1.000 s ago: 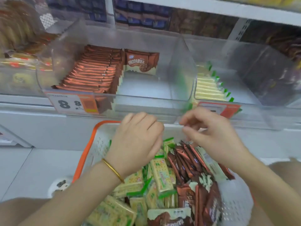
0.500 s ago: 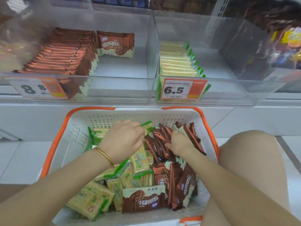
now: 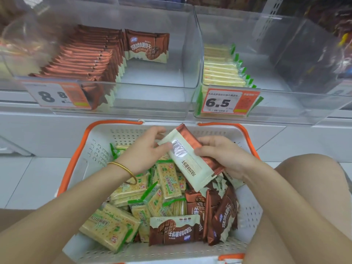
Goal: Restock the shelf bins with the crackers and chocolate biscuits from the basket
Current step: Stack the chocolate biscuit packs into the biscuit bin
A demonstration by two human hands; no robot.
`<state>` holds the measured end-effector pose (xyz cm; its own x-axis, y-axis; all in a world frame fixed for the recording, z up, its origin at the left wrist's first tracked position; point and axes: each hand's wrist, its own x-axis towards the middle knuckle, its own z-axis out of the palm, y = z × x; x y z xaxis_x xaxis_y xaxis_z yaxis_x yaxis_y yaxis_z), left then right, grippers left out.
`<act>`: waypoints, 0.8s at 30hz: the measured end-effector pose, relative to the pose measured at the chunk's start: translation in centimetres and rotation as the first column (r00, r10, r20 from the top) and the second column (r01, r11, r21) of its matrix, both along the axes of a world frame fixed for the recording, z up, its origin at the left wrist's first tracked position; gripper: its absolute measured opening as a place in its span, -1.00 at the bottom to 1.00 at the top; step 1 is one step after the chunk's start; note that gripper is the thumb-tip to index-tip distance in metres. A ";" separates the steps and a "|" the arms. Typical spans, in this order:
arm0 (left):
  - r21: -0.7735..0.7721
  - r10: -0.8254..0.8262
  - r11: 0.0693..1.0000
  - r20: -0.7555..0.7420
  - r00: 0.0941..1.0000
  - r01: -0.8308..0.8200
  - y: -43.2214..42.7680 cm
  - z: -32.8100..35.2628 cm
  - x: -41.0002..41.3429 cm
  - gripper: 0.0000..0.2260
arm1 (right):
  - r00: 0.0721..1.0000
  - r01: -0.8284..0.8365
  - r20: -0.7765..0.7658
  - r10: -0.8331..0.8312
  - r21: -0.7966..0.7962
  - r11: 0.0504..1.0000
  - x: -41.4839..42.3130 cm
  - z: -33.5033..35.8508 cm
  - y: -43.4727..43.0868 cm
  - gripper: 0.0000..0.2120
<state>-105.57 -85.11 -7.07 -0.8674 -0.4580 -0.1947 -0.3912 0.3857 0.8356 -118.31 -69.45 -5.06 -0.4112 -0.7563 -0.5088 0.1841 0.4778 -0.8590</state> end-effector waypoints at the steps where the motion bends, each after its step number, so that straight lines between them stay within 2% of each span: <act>1: 0.059 0.026 0.998 -0.021 0.999 -0.025 -0.1 0.2 0.2 -0.60 | 0.999 -0.015 0.034 0.016 -0.018 1.000 0.3 0.3 -0.2 -0.83; 5: 0.152 0.143 0.981 -0.154 0.978 -0.119 -0.2 0.8 1.0 -0.66 | 0.996 0.005 0.094 0.002 -0.075 0.997 1.9 2.1 -1.3 -0.86; 6: 0.083 0.154 0.987 -0.192 0.969 -0.140 -0.4 1.0 1.2 -0.65 | 0.996 0.032 0.086 -0.025 -0.080 0.996 2.2 2.5 -1.6 -0.84; 7: -0.047 0.113 0.991 -0.221 0.969 -0.126 -0.6 1.3 1.5 -0.62 | 0.995 0.070 0.083 -0.064 -0.079 0.994 2.4 2.8 -1.9 -0.78; 8: -0.195 0.016 0.979 -0.223 0.975 -0.061 -1.0 1.6 1.8 -0.56 | 0.988 0.120 0.103 -0.112 -0.074 0.990 2.6 3.1 -2.2 -0.71; 10: -0.422 -0.238 0.892 -0.133 0.962 0.162 -1.7 1.9 2.6 -0.44 | 0.961 0.212 0.193 -0.196 -0.066 0.975 2.7 3.3 -3.0 -0.65; 12: -0.516 -0.379 0.806 -0.076 0.922 0.289 -2.2 1.7 2.9 -0.48 | 0.925 0.230 0.322 -0.203 -0.049 0.972 2.9 3.6 -3.6 -0.73; 13: -0.519 -0.390 0.806 -0.103 0.915 0.285 -2.3 1.8 2.9 -0.57 | 0.905 0.206 0.386 -0.177 -0.036 0.978 2.9 3.6 -3.7 -0.79; 14: -0.494 -0.380 0.829 -0.154 0.912 0.262 -2.3 2.2 2.9 -0.67 | 0.889 0.167 0.435 -0.141 -0.022 0.986 3.0 3.7 -3.7 -0.78; 15: -0.442 -0.349 0.866 -0.198 0.916 0.235 -2.4 2.6 2.9 -0.77 | 0.897 0.107 0.433 -0.094 -0.007 0.994 2.9 3.6 -3.5 -0.69; 16: -0.368 -0.314 0.903 -0.215 0.925 0.221 -2.6 3.1 2.8 -0.87 | 0.931 0.046 0.362 -0.050 0.019 0.999 2.8 3.7 -3.4 -0.59; 17: -0.264 -0.274 0.939 -0.189 0.943 0.220 -3.0 3.8 2.9 -0.89 | 0.975 -0.003 0.224 -0.007 0.047 0.999 2.6 3.7 -3.1 -0.55; 19: 0.025 -0.235 0.971 -0.109 0.966 0.239 -4.2 4.5 3.3 -0.78 | 0.995 -0.018 -0.101 0.025 0.069 0.997 2.0 4.0 -2.8 -0.55; 20: 0.121 -0.248 0.959 -0.079 0.965 0.256 -4.8 4.7 3.6 -0.76 | 0.981 0.000 -0.192 0.006 0.028 1.000 1.6 4.3 -2.8 -0.57; 22: 0.155 -0.281 0.946 -0.038 0.959 0.284 -5.5 5.3 4.0 -0.72 | 0.980 0.019 -0.194 -0.042 -0.118 0.993 1.1 5.3 -2.9 -0.62; 24: 0.153 -0.296 0.943 -0.013 0.955 0.294 -5.9 6.1 4.2 -0.69 | 0.978 -0.055 -0.210 0.008 -0.219 0.974 0.9 6.7 -3.2 -0.64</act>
<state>-101.41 -91.03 -0.98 -0.9567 -0.1464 -0.2515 -0.2881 0.3544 0.8896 -117.42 -72.66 1.61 -0.4638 -0.8547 -0.2333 -0.0201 0.2734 -0.9617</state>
